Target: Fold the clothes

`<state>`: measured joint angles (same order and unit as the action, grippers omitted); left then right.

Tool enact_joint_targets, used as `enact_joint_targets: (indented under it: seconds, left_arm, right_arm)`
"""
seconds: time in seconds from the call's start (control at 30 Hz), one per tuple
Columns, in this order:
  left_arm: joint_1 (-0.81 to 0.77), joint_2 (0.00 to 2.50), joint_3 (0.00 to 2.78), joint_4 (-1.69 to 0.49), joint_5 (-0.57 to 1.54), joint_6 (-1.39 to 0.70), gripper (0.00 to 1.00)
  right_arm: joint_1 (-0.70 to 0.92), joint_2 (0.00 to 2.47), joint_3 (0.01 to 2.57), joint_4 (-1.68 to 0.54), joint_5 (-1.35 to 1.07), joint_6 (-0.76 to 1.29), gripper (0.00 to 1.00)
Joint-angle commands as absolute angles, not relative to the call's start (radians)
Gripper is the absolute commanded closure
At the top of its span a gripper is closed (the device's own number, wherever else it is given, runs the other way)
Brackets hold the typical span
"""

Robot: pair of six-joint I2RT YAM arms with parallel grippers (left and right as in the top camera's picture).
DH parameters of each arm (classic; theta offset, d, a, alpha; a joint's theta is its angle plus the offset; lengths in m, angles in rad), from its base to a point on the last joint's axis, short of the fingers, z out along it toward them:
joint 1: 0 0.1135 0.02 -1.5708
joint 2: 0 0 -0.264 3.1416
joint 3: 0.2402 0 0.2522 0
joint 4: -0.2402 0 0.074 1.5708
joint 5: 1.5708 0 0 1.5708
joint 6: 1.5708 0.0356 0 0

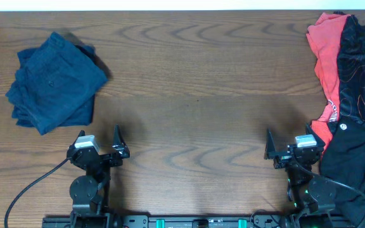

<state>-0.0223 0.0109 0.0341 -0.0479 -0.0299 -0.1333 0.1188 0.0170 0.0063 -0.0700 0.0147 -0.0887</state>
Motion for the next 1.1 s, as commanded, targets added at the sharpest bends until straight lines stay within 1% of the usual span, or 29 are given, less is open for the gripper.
enact_joint_targets:
  seconds: [0.0, 0.37, 0.5, 0.57, 0.8, 0.97, 1.07]
  left_arm:
    - [-0.018, 0.005, 0.004, -0.069, -0.035, -0.125, 0.02]
    - [-0.018, 0.005, 0.004, -0.069, -0.035, -0.125, 0.02]
    - [-0.018, 0.005, 0.004, -0.069, -0.036, -0.123, 0.02]
    - [-0.018, 0.005, 0.004, -0.069, -0.041, -0.124, 0.02]
    - [-0.018, 0.005, 0.004, -0.068, -0.037, -0.133, 0.02]
    - [-0.018, 0.006, 0.016, -0.073, -0.029, -0.178, 0.02]
    - [-0.018, 0.026, 0.060, -0.077, -0.015, -0.181, 0.02]
  right_arm:
    - [0.112, 0.012, 0.006, -0.075, 0.010, -0.102, 0.01]
    - [0.112, 0.012, 0.006, -0.073, 0.011, -0.103, 0.02]
    - [0.112, 0.012, 0.006, -0.046, 0.125, -0.175, 0.01]
    - [0.112, 0.012, 0.006, -0.053, 0.157, -0.174, 0.01]
    - [0.112, 0.012, 0.006, -0.057, 0.148, -0.171, 0.01]
    - [0.112, 0.012, 0.006, -0.035, 0.091, -0.126, 0.01]
    - [0.112, 0.012, 0.015, -0.063, 0.082, -0.100, 0.01]
